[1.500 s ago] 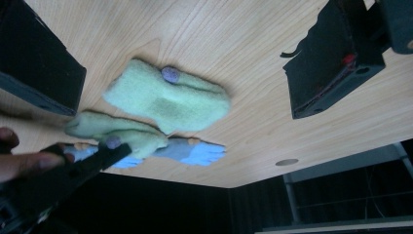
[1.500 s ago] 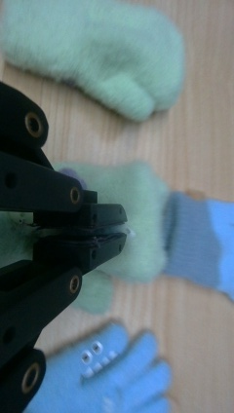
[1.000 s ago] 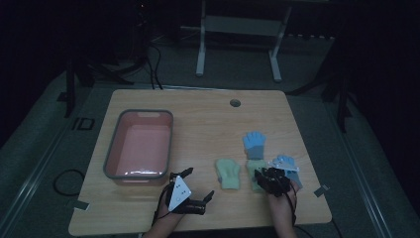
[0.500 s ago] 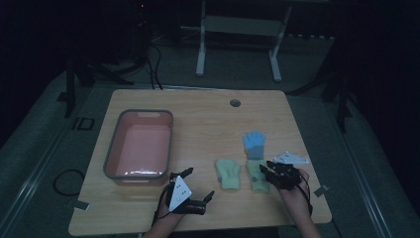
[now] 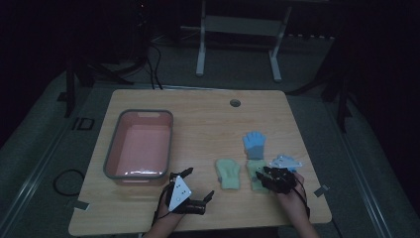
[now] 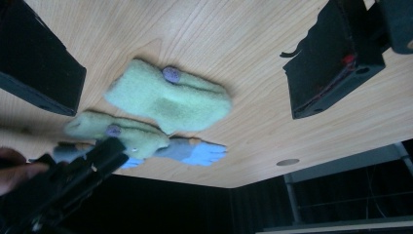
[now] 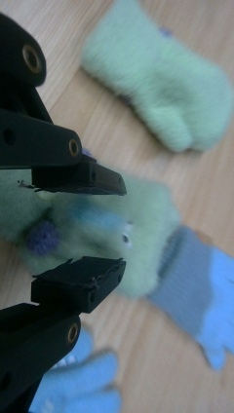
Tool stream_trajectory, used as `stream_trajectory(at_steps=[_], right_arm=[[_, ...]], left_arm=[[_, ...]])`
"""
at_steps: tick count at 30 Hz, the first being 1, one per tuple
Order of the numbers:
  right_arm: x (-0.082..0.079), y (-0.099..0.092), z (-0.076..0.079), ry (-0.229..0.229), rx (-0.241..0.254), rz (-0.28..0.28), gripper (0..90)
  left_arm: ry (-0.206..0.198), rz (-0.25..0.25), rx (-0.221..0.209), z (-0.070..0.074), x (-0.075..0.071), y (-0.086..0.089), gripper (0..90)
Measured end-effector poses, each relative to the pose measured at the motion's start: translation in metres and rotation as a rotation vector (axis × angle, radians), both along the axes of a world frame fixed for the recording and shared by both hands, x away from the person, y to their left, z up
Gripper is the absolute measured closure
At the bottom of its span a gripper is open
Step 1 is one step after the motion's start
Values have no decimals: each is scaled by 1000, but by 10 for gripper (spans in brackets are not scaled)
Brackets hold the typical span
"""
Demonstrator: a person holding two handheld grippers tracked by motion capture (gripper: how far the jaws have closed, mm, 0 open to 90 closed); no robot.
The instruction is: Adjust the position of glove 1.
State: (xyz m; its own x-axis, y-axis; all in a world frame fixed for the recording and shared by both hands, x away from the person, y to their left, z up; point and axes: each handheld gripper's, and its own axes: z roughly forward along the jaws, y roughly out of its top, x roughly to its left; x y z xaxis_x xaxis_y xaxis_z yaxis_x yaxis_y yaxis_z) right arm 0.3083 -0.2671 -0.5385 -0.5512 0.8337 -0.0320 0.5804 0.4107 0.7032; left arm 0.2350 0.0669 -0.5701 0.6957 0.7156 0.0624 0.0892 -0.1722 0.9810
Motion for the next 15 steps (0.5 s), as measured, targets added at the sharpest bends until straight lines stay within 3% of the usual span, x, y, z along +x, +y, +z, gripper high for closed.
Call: stream_trajectory(at_steps=[3,7,15], right_arm=[[-1,2,-9,-9,-12,-6,620],[-1,1,-9,6,-4,-7,773],[-6,7,-3,-6,-37,-43,842]], left_arm=[[-3,-1,2,0,0,0,11],[-2,-1,2,0,0,0,12],[-1,-1,0,0,0,0,11]])
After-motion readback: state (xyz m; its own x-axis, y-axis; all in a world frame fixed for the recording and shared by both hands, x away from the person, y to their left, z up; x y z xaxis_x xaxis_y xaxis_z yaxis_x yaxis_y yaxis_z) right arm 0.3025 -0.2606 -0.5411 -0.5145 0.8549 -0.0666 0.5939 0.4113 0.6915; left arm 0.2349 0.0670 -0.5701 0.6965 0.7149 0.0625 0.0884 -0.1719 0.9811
